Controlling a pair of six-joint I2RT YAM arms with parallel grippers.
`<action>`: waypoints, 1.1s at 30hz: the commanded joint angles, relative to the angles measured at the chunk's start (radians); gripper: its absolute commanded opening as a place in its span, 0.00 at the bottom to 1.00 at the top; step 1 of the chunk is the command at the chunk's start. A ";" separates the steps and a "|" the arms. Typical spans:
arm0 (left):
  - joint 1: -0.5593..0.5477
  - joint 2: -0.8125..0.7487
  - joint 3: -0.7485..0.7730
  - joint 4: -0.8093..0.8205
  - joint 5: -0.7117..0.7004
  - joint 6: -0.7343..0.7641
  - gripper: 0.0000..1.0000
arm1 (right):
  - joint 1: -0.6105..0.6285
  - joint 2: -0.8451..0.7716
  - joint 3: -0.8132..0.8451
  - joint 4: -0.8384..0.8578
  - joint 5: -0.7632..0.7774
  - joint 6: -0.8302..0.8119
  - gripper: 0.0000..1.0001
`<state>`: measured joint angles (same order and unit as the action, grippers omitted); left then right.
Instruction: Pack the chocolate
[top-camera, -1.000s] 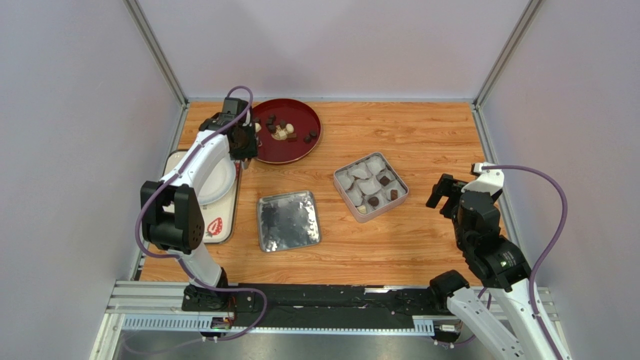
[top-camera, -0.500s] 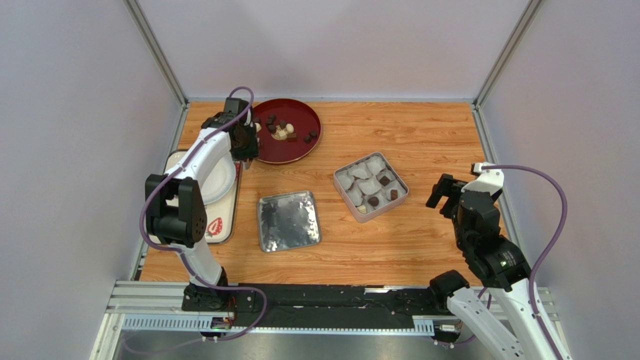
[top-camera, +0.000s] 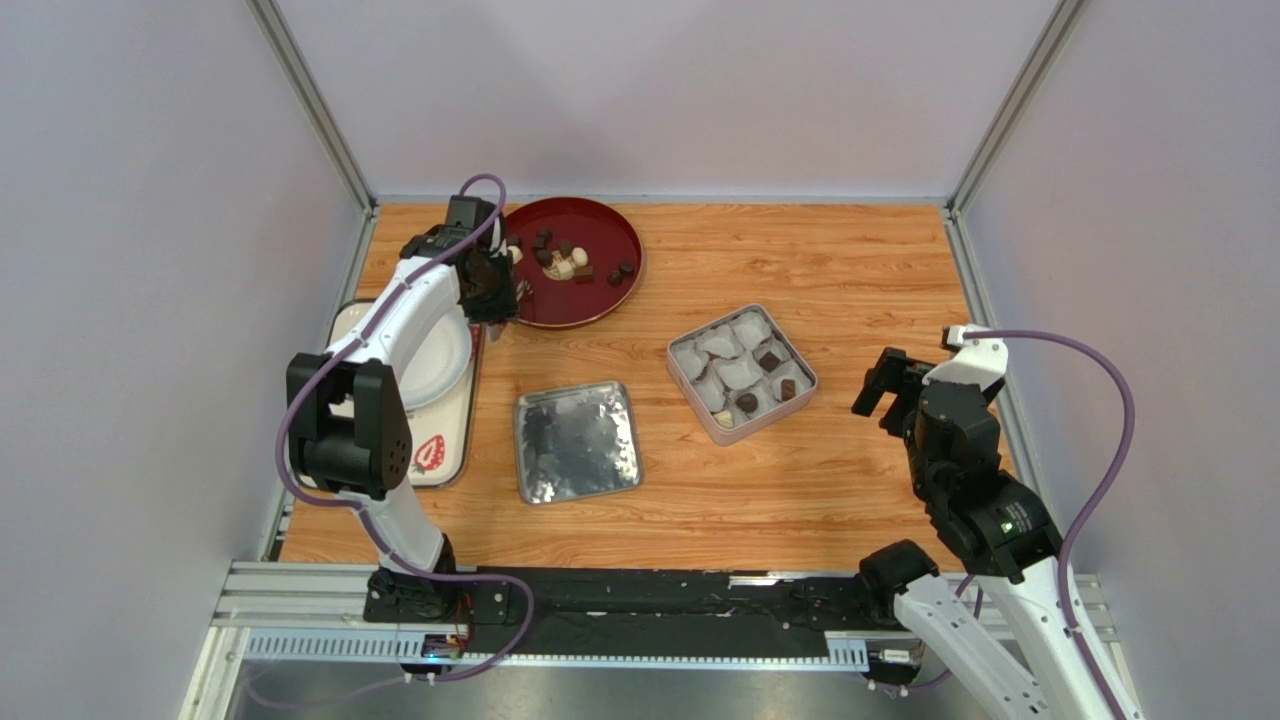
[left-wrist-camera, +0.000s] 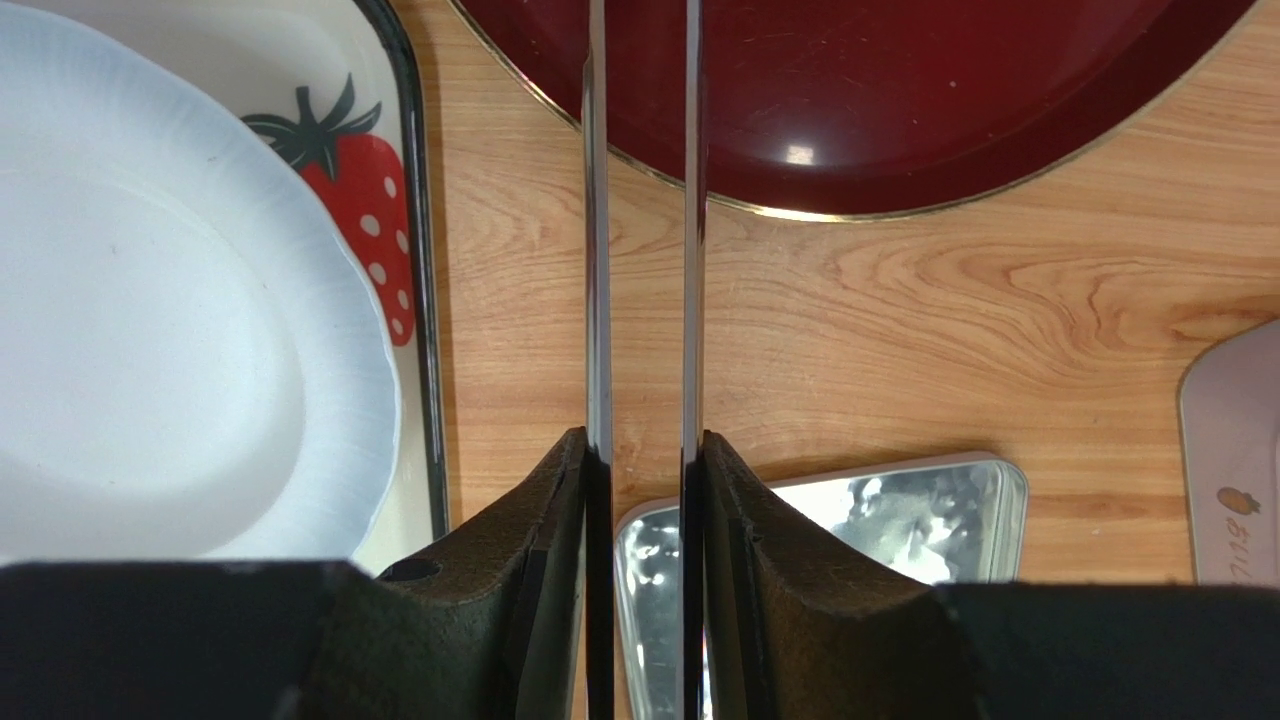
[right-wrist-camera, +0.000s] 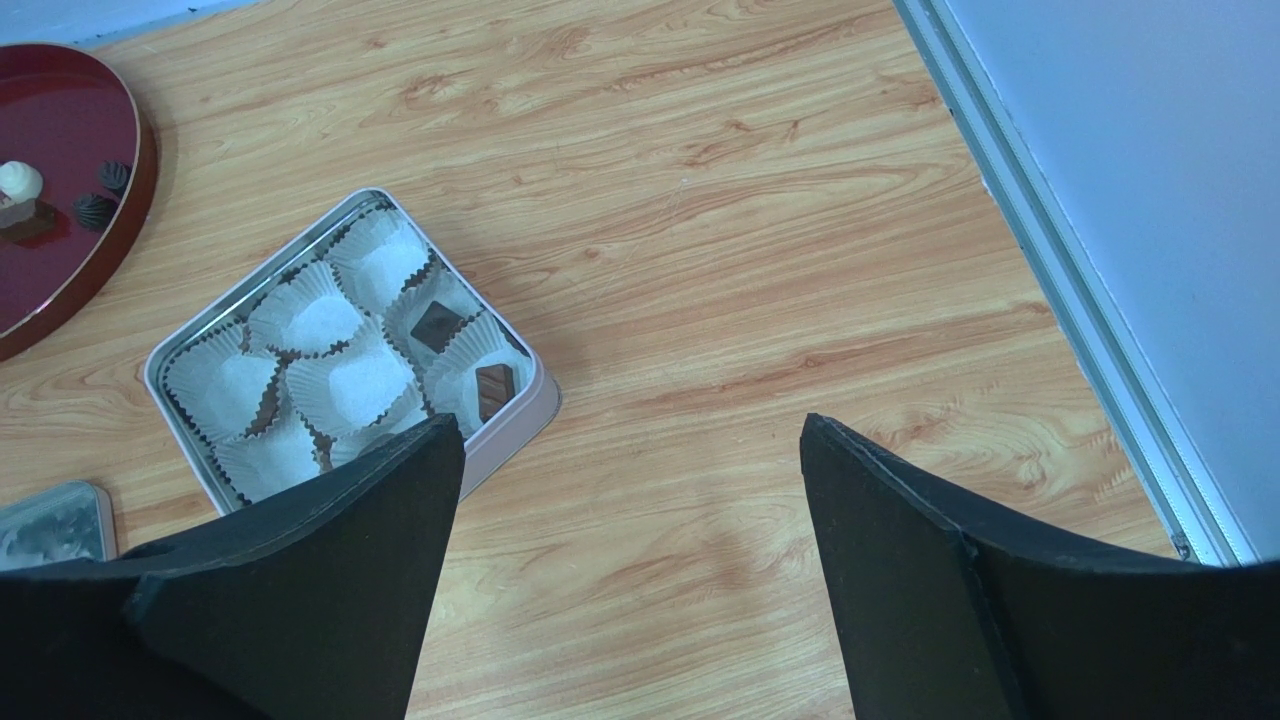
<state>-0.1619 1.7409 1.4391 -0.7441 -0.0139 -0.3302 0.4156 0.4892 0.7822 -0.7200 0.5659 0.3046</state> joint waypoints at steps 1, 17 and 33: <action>-0.008 -0.106 -0.009 -0.008 0.040 0.033 0.29 | 0.000 -0.012 0.002 0.040 -0.006 -0.010 0.87; -0.198 -0.207 -0.003 -0.023 0.133 0.043 0.29 | 0.000 -0.017 0.002 0.042 -0.006 -0.009 0.86; -0.475 -0.103 0.190 -0.005 0.213 0.037 0.30 | -0.001 -0.014 0.002 0.040 -0.003 -0.007 0.86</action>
<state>-0.5972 1.5993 1.5627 -0.7811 0.1581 -0.3004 0.4156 0.4816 0.7822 -0.7200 0.5583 0.3050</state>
